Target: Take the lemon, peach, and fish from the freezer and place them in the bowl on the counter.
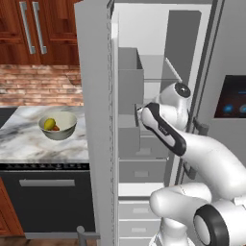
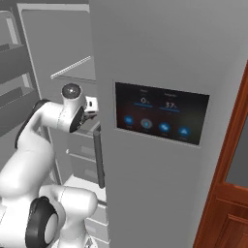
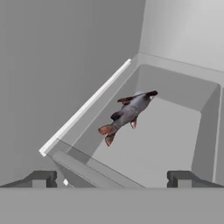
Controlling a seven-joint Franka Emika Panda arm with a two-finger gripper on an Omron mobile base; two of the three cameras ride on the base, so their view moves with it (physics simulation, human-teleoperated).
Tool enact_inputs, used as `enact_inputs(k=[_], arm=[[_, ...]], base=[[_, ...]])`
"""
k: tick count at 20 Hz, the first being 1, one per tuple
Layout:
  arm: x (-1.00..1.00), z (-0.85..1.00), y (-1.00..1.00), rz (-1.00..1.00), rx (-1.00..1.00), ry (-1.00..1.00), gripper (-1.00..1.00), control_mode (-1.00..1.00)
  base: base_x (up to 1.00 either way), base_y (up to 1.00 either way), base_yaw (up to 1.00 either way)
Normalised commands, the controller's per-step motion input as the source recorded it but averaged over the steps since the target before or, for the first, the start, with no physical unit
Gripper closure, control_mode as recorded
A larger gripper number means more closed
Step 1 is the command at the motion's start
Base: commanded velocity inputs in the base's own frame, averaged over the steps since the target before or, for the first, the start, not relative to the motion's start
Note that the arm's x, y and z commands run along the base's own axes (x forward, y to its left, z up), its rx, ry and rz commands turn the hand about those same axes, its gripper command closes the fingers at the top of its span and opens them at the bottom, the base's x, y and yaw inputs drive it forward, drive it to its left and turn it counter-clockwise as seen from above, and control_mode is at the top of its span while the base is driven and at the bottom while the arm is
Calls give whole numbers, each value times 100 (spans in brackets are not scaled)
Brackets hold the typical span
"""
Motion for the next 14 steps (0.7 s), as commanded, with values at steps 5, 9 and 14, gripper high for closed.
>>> enact_inputs(k=[5,9,14], arm=[[17,-11,8,-6,0,5,-100,-100],[1,-14,7,-10,0,4,-100,-100],[5,-9,-1,-9,1,3,-100,-100]], base=[[0,0,0],[0,0,0],[0,0,0]])
